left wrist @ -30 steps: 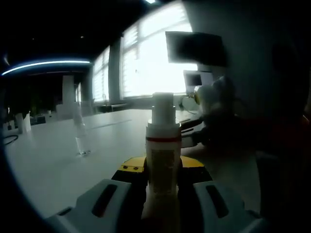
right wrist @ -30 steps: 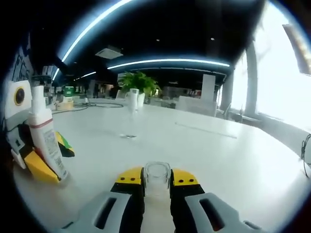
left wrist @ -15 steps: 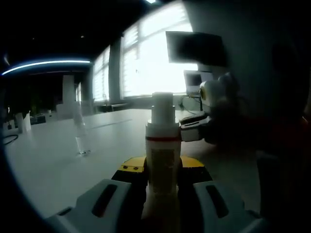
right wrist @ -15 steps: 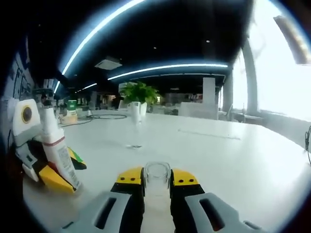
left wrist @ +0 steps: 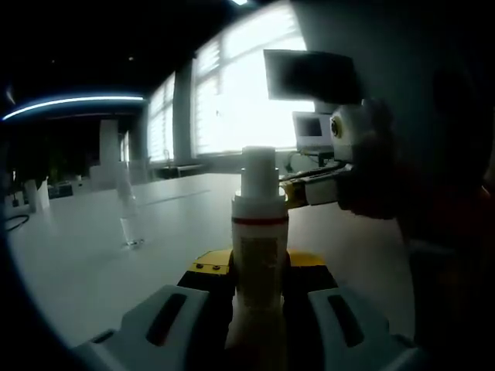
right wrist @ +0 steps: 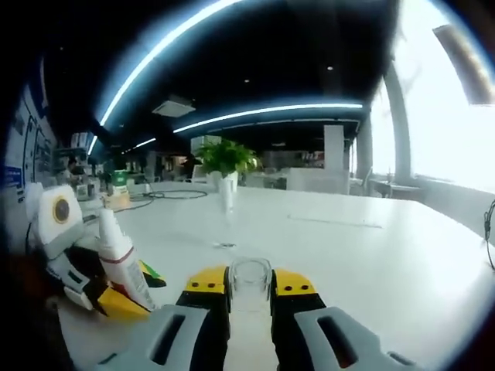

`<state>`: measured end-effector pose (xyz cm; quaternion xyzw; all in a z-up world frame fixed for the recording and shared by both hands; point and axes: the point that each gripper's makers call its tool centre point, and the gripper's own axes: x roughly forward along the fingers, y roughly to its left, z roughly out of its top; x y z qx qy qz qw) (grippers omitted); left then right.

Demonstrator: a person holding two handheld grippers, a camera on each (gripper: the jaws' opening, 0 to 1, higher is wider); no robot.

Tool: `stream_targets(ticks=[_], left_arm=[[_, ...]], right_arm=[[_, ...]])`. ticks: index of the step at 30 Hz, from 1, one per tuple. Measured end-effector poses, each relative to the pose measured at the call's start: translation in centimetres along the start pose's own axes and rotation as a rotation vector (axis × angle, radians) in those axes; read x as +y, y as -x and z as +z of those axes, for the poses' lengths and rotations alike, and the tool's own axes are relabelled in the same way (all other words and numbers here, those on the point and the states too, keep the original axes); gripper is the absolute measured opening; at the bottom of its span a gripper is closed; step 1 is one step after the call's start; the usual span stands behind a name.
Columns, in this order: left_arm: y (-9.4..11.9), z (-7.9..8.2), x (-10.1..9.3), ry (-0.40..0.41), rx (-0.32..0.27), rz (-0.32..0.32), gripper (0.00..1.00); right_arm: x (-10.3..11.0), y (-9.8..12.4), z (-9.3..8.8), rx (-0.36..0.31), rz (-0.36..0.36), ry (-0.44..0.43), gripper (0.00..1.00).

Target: Clamp pump bottle remove cover press pump head put on cover

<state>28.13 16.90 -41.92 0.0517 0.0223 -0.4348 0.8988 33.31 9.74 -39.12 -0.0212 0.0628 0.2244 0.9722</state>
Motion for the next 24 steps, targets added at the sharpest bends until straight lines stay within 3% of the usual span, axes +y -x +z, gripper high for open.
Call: stream_targets(ticks=[15, 24], left_arm=[[0.0, 0.0, 0.0, 0.000, 0.001, 0.000, 0.14], [0.0, 0.0, -0.1, 0.000, 0.001, -0.002, 0.14]], right_arm=[[2.1, 2.2, 3.0, -0.032, 0.067, -0.056, 0.15], [3.7, 3.0, 4.1, -0.027, 0.087, -0.031, 0.15]])
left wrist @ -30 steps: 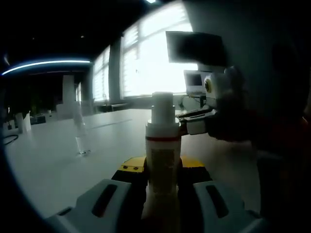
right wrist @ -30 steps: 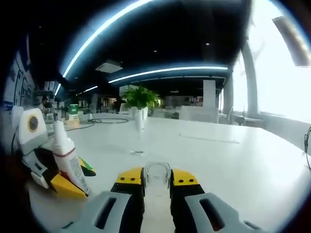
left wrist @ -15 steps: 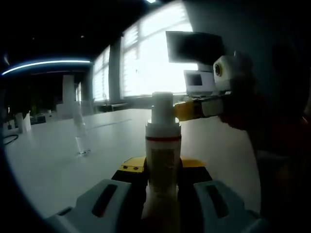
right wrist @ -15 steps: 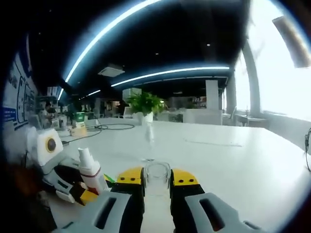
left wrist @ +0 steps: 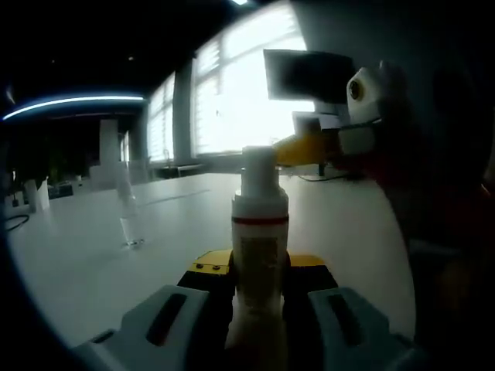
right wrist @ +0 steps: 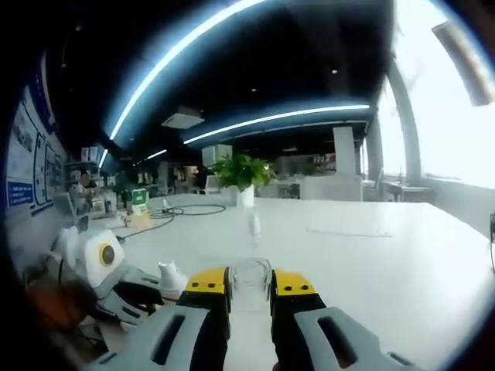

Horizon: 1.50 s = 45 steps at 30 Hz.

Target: Clamp pump bottle remove cover press pump head put on cover

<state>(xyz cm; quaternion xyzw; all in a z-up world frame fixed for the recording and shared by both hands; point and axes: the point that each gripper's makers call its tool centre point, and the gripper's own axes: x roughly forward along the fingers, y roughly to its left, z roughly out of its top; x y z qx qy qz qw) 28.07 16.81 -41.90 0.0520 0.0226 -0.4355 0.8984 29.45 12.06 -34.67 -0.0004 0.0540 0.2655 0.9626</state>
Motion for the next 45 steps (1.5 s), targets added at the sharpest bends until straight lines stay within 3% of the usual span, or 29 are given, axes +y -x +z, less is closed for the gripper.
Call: stream_targets(ticks=[11, 24, 45], left_arm=[[0.0, 0.0, 0.0, 0.001, 0.000, -0.001, 0.14], [0.0, 0.0, 0.0, -0.001, 0.001, -0.001, 0.14], [0.1, -0.1, 0.1, -0.008, 0.002, 0.003, 0.14]], right_arm=[[2.4, 0.4, 2.5, -0.024, 0.055, 0.007, 0.15], [5.2, -0.1, 3.9, -0.028, 0.115, 0.035, 0.15], [7.1, -1.6, 1.5, 0.064, 0.151, 0.080, 0.15]])
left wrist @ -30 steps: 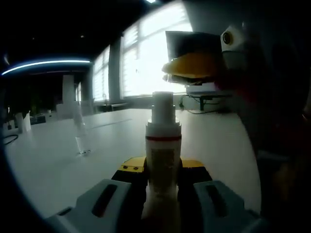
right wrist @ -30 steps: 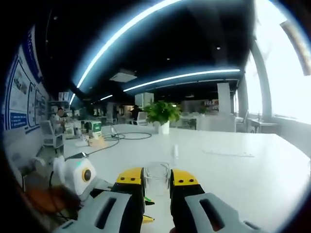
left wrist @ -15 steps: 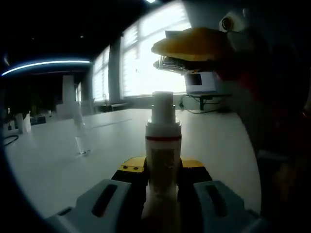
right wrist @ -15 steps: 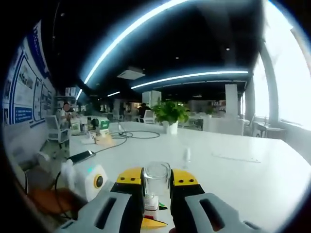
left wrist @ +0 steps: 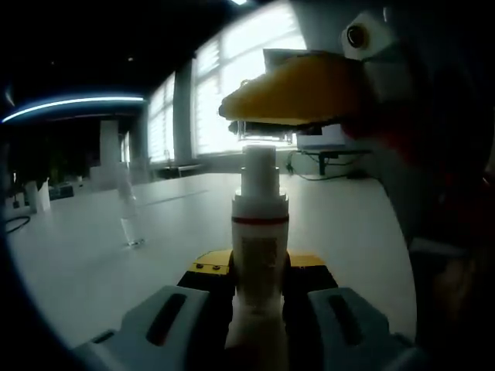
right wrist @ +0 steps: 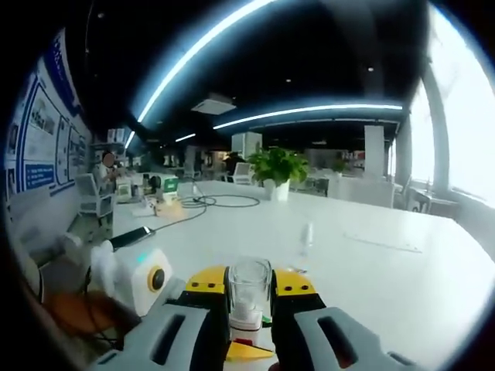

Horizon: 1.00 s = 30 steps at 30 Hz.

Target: Clamp pump bottle remove cover press pump head put on cover

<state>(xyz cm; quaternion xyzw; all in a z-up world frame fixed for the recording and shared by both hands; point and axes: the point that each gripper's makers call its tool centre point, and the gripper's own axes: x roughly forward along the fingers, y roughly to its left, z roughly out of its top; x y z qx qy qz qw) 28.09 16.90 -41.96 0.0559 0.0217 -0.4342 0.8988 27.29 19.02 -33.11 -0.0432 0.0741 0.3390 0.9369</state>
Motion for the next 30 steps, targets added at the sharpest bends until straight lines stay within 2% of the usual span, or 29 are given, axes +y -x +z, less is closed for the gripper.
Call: stream_targets(ticks=[11, 25, 30], left_arm=[[0.0, 0.0, 0.1, -0.002, 0.000, 0.003, 0.14], [0.0, 0.0, 0.0, -0.003, 0.000, 0.003, 0.14], [0.0, 0.0, 0.1, -0.001, 0.001, 0.005, 0.15]], right_arm=[[0.0, -0.5, -0.5, 0.013, 0.005, -0.016, 0.15], [0.4, -1.0, -2.2, 0.043, 0.015, -0.044, 0.15], [0.4, -0.9, -2.2, 0.023, 0.007, -0.036, 0.15]])
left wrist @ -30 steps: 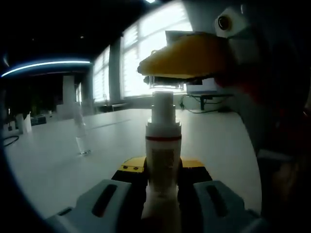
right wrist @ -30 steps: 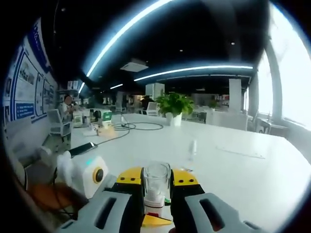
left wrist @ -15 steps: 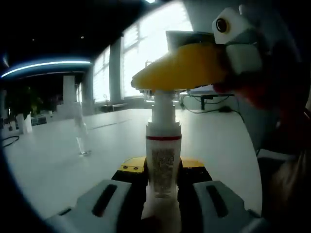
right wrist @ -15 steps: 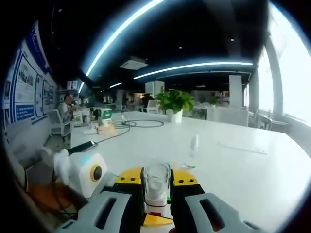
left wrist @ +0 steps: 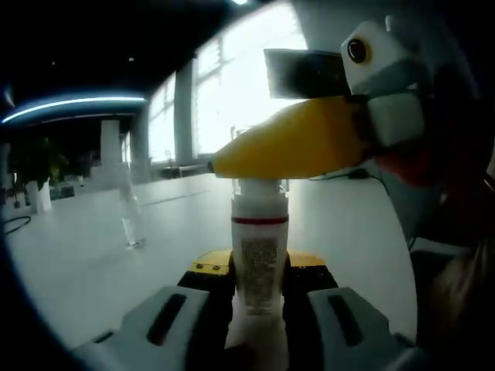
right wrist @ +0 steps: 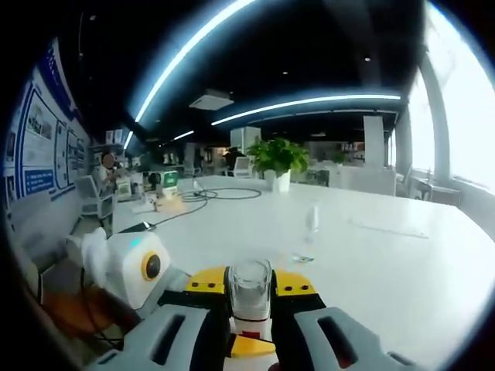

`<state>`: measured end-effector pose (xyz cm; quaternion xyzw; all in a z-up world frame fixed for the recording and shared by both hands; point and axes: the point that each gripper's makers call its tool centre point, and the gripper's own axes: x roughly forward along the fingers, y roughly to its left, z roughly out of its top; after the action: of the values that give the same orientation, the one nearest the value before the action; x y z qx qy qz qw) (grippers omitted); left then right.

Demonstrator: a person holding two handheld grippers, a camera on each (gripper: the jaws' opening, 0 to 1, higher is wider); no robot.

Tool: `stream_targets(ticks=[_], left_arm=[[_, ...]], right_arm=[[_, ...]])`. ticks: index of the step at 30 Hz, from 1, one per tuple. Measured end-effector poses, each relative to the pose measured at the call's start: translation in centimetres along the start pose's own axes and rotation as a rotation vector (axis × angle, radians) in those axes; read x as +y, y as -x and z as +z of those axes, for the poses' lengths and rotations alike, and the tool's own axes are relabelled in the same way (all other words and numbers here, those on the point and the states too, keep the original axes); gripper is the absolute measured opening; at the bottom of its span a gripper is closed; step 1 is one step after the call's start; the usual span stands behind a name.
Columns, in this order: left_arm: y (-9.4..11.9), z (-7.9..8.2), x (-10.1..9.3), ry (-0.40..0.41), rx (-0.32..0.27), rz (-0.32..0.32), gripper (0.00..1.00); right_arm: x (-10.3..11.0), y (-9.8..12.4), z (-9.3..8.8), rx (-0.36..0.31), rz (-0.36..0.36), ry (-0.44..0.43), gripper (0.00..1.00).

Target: Clamp pump bottle remove cover press pump head put on cover

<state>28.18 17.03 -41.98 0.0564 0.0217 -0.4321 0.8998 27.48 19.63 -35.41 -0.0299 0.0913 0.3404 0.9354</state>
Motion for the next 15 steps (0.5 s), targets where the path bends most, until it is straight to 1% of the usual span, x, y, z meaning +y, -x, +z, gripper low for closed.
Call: stream_targets(ticks=[5, 6, 8, 15], left_arm=[[0.01, -0.02, 0.01, -0.005, 0.001, 0.002, 0.15], [0.00, 0.00, 0.05, -0.006, 0.000, 0.003, 0.15], [0.00, 0.02, 0.03, -0.005, 0.000, 0.004, 0.15], [0.01, 0.06, -0.10, 0.005, 0.002, 0.004, 0.15]], right_arm=[[0.09, 0.08, 0.03, -0.012, -0.006, -0.002, 0.15], [0.03, 0.06, -0.13, -0.006, -0.012, -0.004, 0.15], [0.21, 0.04, -0.01, -0.016, -0.007, 0.003, 0.15], [0.52, 0.12, 0.09, -0.019, -0.002, 0.018, 0.15]])
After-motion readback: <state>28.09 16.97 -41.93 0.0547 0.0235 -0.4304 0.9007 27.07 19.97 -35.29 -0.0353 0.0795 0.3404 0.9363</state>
